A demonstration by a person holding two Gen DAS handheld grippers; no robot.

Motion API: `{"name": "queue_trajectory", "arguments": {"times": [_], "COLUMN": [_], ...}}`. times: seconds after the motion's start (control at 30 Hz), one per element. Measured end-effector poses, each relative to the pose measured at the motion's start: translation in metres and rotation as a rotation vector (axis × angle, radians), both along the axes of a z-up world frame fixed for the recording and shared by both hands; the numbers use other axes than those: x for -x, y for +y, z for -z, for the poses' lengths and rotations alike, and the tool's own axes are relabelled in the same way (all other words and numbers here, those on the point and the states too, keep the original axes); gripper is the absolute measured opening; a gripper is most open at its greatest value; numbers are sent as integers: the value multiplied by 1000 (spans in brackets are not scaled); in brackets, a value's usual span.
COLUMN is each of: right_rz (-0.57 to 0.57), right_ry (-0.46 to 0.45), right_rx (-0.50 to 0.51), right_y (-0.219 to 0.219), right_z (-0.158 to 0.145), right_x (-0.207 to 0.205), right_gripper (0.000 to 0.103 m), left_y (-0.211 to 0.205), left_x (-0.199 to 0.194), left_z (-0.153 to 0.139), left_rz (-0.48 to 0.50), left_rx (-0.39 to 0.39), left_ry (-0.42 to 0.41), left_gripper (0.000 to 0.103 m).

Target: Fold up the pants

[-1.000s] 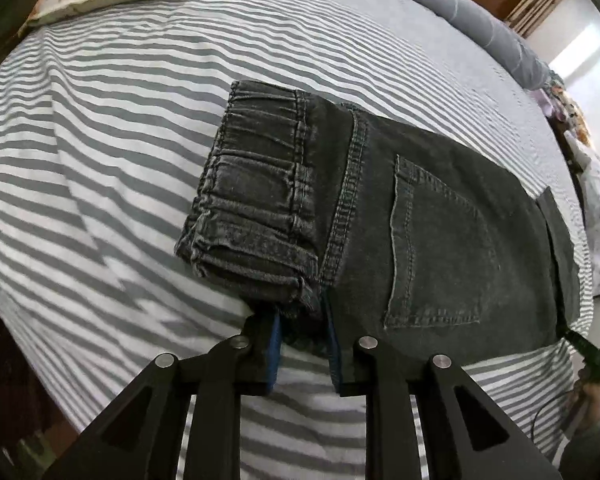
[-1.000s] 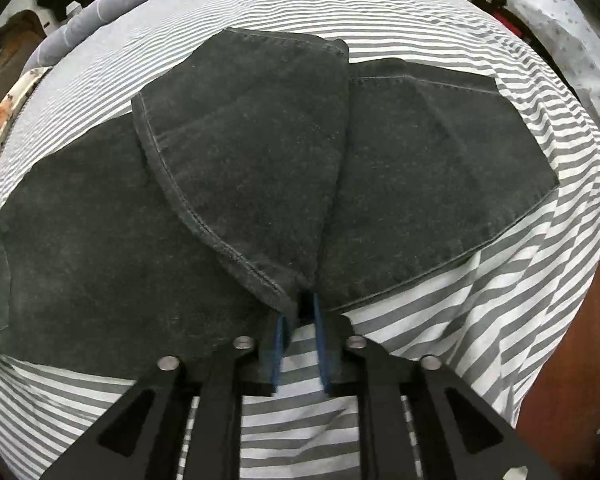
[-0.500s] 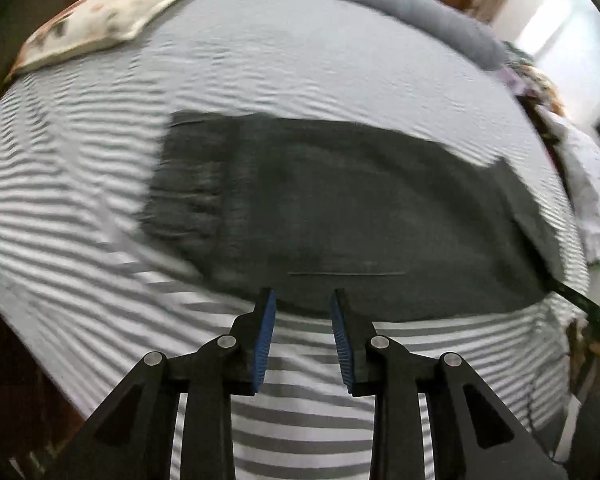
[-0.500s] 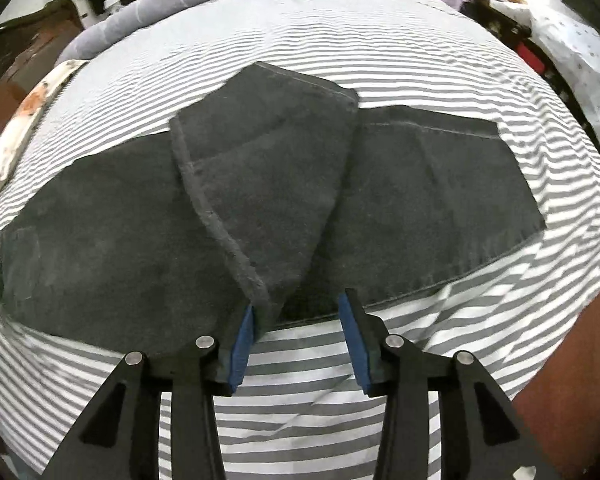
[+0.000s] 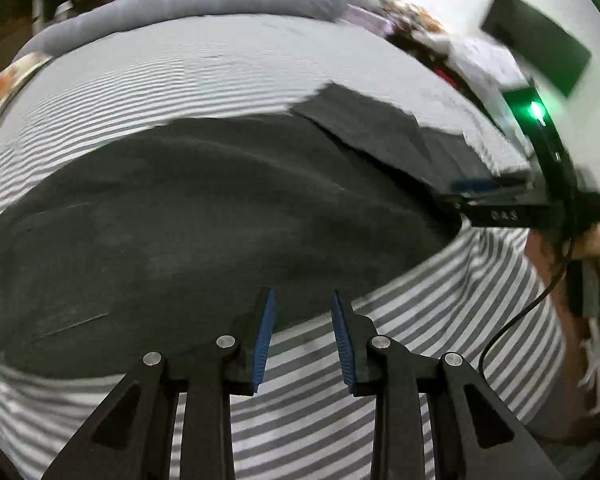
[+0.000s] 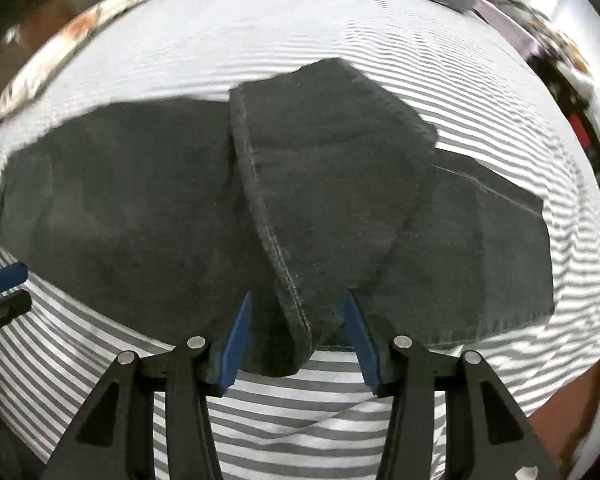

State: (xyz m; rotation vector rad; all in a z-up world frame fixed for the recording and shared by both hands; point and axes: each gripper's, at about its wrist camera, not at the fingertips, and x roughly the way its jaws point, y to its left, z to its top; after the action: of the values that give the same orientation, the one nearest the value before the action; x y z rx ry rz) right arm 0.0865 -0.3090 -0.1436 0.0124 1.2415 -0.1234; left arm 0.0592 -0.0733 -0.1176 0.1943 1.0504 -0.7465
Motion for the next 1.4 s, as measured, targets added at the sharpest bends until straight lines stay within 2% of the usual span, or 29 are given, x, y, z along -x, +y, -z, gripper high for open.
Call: {"name": "queue_trajectory", "arguments": {"times": [0.03, 0.07, 0.1, 0.3, 0.43, 0.57, 0.73, 0.83, 0.97, 1.03, 1.13, 1.2, 1.3, 1.4], "right_rz": [-5, -2, 5, 175, 230, 221, 204, 202, 203, 202, 196, 199, 203, 204], "right_ry": [7, 13, 20, -39, -53, -56, -70, -76, -71, -64, -55, -40, -12, 6], "right_rx": [19, 30, 14, -246, -355, -367, -368, -383, -396, -406, -407, -414, -421, -400], "right_y": [-2, -5, -11, -60, -78, -78, -76, -77, -81, -84, -85, -87, -88, -89], "right_z": [4, 5, 6, -10, -16, -20, -21, -22, -21, -19, -17, -13, -7, -5], "right_x": [-2, -3, -5, 0, 3, 4, 1, 2, 7, 8, 9, 8, 5, -1], "right_gripper": [33, 13, 7, 3, 2, 2, 2, 2, 2, 2, 3, 5, 10, 22], "left_y": [-10, -19, -28, -67, -100, -126, -145, -159, -168, -169, -166, -163, -156, -151], "left_x": [3, 7, 11, 39, 59, 68, 61, 57, 42, 34, 32, 32, 22, 17], "left_z": [3, 5, 8, 9, 13, 15, 8, 14, 19, 19, 16, 17, 18, 19], "left_rz": [14, 29, 54, 175, 248, 266, 239, 244, 219, 217, 241, 250, 227, 225], "left_rx": [-13, -23, -38, -91, -120, -149, -128, -137, -112, -74, -30, -7, 69, 95], "left_ry": [-14, -28, -44, -187, -287, -370, -416, -451, -416, -391, -376, -349, -231, -186], "left_gripper": [31, 31, 31, 31, 31, 31, 31, 31, 29, 14, 9, 7, 6, 5]}}
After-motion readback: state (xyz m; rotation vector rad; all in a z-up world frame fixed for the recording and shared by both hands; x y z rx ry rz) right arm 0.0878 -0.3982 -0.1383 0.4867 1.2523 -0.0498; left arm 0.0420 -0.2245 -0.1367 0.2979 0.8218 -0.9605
